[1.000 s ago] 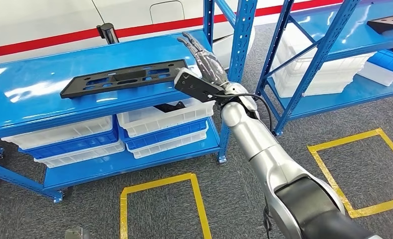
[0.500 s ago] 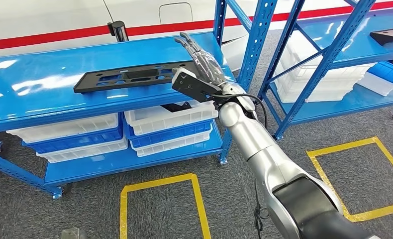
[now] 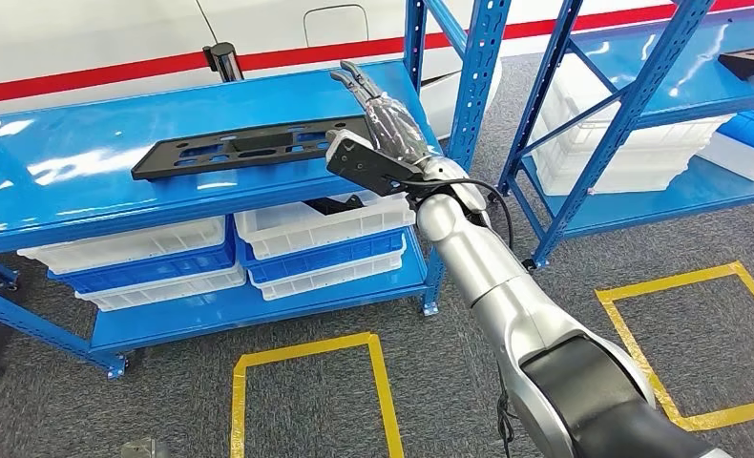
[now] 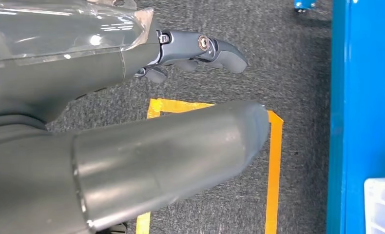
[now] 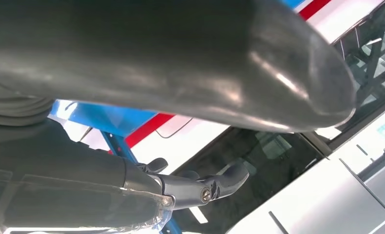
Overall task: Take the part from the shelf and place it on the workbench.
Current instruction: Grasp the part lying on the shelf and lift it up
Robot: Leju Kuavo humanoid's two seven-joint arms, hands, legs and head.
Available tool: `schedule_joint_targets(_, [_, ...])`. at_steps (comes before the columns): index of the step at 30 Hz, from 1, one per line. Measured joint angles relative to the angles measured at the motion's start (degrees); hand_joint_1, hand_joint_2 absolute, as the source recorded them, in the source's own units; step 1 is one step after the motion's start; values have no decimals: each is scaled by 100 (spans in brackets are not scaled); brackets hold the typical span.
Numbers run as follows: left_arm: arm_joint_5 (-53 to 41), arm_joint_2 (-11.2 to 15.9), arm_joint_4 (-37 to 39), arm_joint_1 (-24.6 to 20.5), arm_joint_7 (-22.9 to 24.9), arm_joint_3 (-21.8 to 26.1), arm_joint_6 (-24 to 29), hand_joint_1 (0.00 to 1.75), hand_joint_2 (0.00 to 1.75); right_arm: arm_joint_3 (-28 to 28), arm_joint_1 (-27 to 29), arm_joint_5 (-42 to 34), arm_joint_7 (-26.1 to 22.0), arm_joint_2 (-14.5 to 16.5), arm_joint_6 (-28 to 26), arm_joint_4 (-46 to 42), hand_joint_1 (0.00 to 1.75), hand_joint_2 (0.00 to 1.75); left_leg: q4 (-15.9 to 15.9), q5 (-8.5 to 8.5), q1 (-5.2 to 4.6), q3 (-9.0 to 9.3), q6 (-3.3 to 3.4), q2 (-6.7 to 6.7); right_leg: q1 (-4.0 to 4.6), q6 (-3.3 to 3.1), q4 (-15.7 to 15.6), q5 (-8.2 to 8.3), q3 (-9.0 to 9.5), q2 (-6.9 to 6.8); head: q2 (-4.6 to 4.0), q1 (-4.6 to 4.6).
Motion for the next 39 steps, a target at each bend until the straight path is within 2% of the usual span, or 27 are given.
schedule_joint_targets(1, [5, 2, 2, 7, -1, 1, 1, 0, 0, 0, 0, -1, -3, 4, -3, 25, 0, 0, 247, -62, 5, -133, -10, 4, 10, -5, 0, 1, -3, -11, 0, 1])
schedule_joint_targets(2, [7, 3, 4, 14, -1, 1, 0, 0, 0, 0, 0, -1, -5, 5, -10, 47, 0, 0, 288, -16, 7, -164, -10, 11, 16, -5, 1, 1, -5, -22, 0, 0])
schedule_joint_targets(3, [7, 6, 6, 18, -2, 1, -1, 0, 0, 0, -2, -1, -6, 5, -18, 64, 0, 0, 108, 128, 8, -80, 0, 21, 18, -5, 1, 1, -3, -32, 0, 1])
schedule_joint_targets(5, [4, 13, 6, 11, -2, -1, -2, 0, 0, 0, -19, -2, -8, 5, -30, 80, 0, 0, -648, 480, -3, 312, 39, 87, 32, 1, 3, 2, 5, -54, 0, 1])
schedule_joint_targets(7, [-1, 16, 5, -10, -2, -8, -3, 0, 0, -3, -50, -7, -13, -3, -39, 88, 0, 0, -1168, 639, -35, 572, 86, 133, 66, 29, 3, 8, -1, -81, 0, 6])
schedule_joint_targets(9, [-5, 15, 6, -21, -1, -20, -6, 0, 0, -6, -64, -13, -20, -15, -49, 97, 0, 0, -1241, 653, -69, 584, 135, 105, 81, 79, -15, 22, -2, -114, 0, 12])
schedule_joint_targets(11, [-9, 9, 6, -25, 0, -34, -9, 0, 0, -8, -64, -19, -24, -29, -59, 101, 0, 0, -1296, 706, -56, 601, 213, 72, 84, 131, 34, -13, -44, -118, 0, 19])
schedule_joint_targets(12, [-11, 7, 5, -30, 0, -39, -10, 0, 0, -8, -65, -24, -26, -43, -66, 102, 0, 0, -1326, 737, -47, 609, 256, 59, 85, 136, 177, -94, -114, -99, 0, 22])
schedule_joint_targets(13, [-12, 3, 5, -35, 0, -42, -11, 0, 0, -9, -62, -28, -27, -61, -72, 104, 0, 0, -1348, 759, -37, 615, 287, 46, 83, 120, 450, -231, -244, -73, 0, 28])
schedule_joint_targets(15, [-13, 2, 6, -40, 3, -45, -12, 0, 0, -8, -32, -33, -29, -98, -79, 115, 0, 0, -1349, 772, -44, 597, 312, 8, 72, 78, 1219, -550, -589, -29, 0, 33])
schedule_joint_targets(16, [-13, 0, 6, -38, 7, -45, -14, 0, 0, -8, -10, -33, -29, -110, -80, 125, 0, 0, -1348, 774, -45, 590, 314, -19, 69, 84, 1517, -648, -725, -20, 0, 33])
schedule_joint_targets(17, [-13, -2, 7, -36, 10, -46, -15, 0, 0, -7, 11, -32, -28, -121, -80, 135, 0, 0, -1346, 776, -45, 586, 315, -45, 69, 110, 1626, -667, -765, -13, 0, 34])
schedule_joint_targets(18, [-12, -4, 7, -34, 14, -46, -16, 0, 0, -7, 22, -32, -28, -131, -80, 143, 0, 0, -1342, 776, -44, 586, 313, -75, 67, 153, 1480, -592, -677, -9, 0, 34])
schedule_joint_targets(20, [-11, -4, 7, -37, 15, -48, -18, 0, 0, -7, 17, -31, -27, -144, -81, 149, 0, 0, -1322, 767, -49, 587, 289, -130, 47, 230, 693, -319, -265, 20, 0, 34])
schedule_joint_targets(21, [-10, -3, 7, -39, 15, -49, -19, 0, 0, -6, 10, -31, -28, -147, -81, 150, 0, 0, -1306, 759, -59, 577, 265, -154, 44, 240, 320, -203, -67, 38, 0, 33])
schedule_joint_targets(22, [-10, -2, 7, -41, 15, -50, -19, 0, 0, -5, 4, -31, -28, -145, -82, 150, 0, 0, -1292, 752, -69, 565, 238, -169, 37, 230, 91, -138, 49, 53, 0, 31])
schedule_joint_targets(25, [-4, 8, 7, -36, 15, -62, -19, 0, 0, -5, -3, -33, -28, -143, -84, 152, 0, 0, -1294, 757, -56, 539, 153, -192, 39, 143, -15, -92, 101, 39, 0, 27])
schedule_joint_targets(27, [-2, 18, 8, -35, 15, -77, -17, 0, 0, -5, -18, -33, -28, -132, -84, 152, 0, 0, -1157, 649, -39, 464, 88, -138, 15, 69, -38, -73, 115, 17, 0, 20])
schedule_joint_targets(28, [-2, 25, 8, -37, 15, -84, -17, 0, 0, -4, -26, -33, -29, -123, -84, 152, 0, 0, -923, 512, -33, 356, 60, -92, -1, 38, -49, -66, 123, 6, 0, 14])
schedule_joint_targets(30, [-2, 26, 10, -38, 15, -96, -16, 0, 0, -4, -25, -33, -31, -117, -84, 155, 0, 0, -166, 158, -21, -8, 13, -9, 8, 4, -48, -71, 125, -16, 0, 4])
schedule_joint_targets(31, [0, 28, 11, -33, 15, -101, -15, 0, 0, -4, -17, -33, -31, -118, -84, 157, 0, 0, 174, 45, -16, -182, 0, 8, 17, 0, -46, -74, 125, -29, 0, 5])
schedule_joint_targets(32, [2, 28, 12, -27, 15, -105, -14, 0, 0, -4, -9, -33, -31, -120, -84, 160, 0, 0, 365, 15, -14, -292, -5, 17, 24, -3, -45, -77, 125, -40, 0, 4])
schedule_joint_targets(33, [3, 29, 13, -23, 15, -108, -13, 0, 0, -4, -3, -33, -31, -121, -84, 162, 0, 0, 384, 68, -12, -316, -3, 21, 28, -4, -44, -78, 127, -48, 0, 4])
schedule_joint_targets(34, [5, 31, 13, -23, 16, -111, -12, 0, 0, -4, -2, -35, -31, -121, -84, 163, 0, 0, 190, 211, -10, -231, 7, 25, 29, -4, -44, -80, 132, -54, 0, 5])
schedule_joint_targets(36, [5, 36, 13, -28, 18, -118, -10, 0, 0, -4, -11, -50, -31, -121, -84, 162, 0, 0, -521, 577, -10, 119, 43, 47, 31, -5, -44, -85, 147, -61, 0, 4])
schedule_joint_targets(37, [7, 39, 13, -34, 23, -121, -9, 0, 0, -5, -21, -71, -32, -122, -84, 162, 0, 0, -891, 701, -24, 306, 62, 68, 51, 2, -42, -89, 145, -65, 0, 4])
schedule_joint_targets(39, [21, 38, 13, -46, 39, -126, -4, 0, 0, -7, -35, -127, -34, -127, -81, 162, 0, 0, -1260, 772, -48, 501, 86, 93, 99, 15, -34, -100, 126, -72, 0, 9])
